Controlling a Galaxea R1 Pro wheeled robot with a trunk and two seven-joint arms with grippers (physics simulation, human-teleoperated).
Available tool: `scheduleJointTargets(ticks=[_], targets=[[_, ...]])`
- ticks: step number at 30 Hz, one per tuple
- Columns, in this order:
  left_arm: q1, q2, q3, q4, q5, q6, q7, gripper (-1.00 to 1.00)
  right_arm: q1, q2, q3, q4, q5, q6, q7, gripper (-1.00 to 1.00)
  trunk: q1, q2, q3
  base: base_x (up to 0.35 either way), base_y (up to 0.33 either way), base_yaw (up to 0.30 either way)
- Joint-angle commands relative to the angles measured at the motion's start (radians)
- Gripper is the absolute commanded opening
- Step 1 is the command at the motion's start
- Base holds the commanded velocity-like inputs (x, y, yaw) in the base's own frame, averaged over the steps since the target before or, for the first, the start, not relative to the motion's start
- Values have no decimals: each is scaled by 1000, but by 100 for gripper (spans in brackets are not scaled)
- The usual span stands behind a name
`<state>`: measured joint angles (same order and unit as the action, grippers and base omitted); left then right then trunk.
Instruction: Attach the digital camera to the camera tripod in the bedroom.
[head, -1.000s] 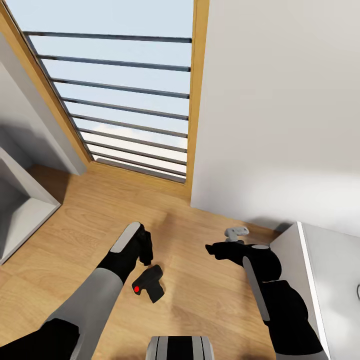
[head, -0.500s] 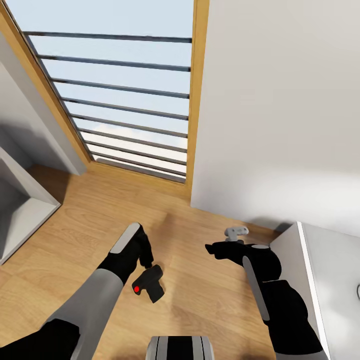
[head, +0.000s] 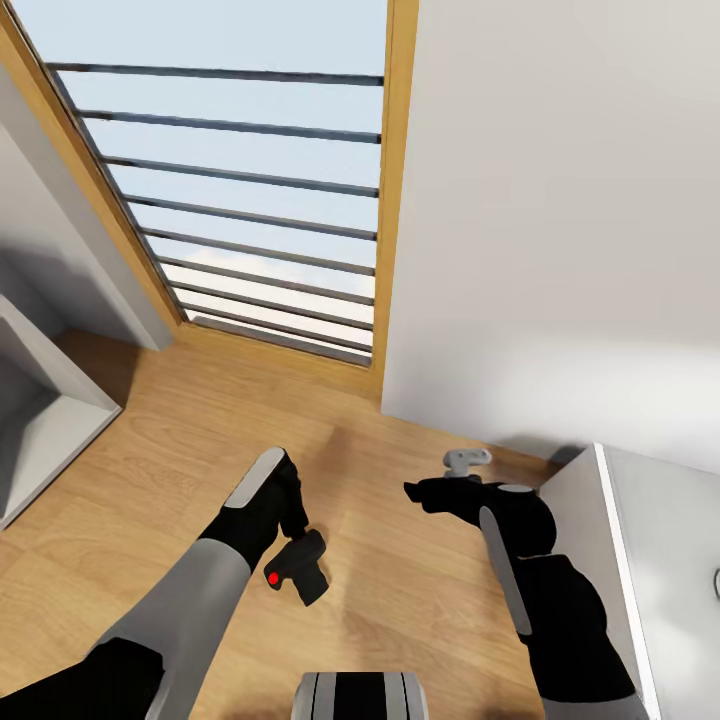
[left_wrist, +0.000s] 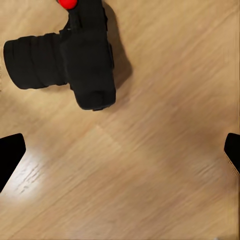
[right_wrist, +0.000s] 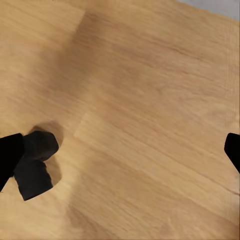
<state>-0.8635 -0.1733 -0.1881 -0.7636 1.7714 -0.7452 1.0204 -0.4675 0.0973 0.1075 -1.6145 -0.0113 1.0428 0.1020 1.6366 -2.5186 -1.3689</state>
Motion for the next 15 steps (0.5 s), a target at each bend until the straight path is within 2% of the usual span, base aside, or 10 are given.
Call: scheduleJointTargets(ticks=[1, 4, 15], targets=[[0, 1, -2, -1, 0, -1, 4, 100, -1, 0, -1, -1, 0, 4, 2, 100, 0, 0, -1, 0, 0, 0], [0, 0, -3, 0, -1, -17, 4, 100, -2, 16, -1, -1, 0, 4, 2, 100, 0, 0, -1, 0, 0, 0], [0, 3, -6, 2, -11, -33, 3, 100, 1, 30, -1, -1, 0, 4, 1, 100, 0, 0, -1, 0, 0, 0]])
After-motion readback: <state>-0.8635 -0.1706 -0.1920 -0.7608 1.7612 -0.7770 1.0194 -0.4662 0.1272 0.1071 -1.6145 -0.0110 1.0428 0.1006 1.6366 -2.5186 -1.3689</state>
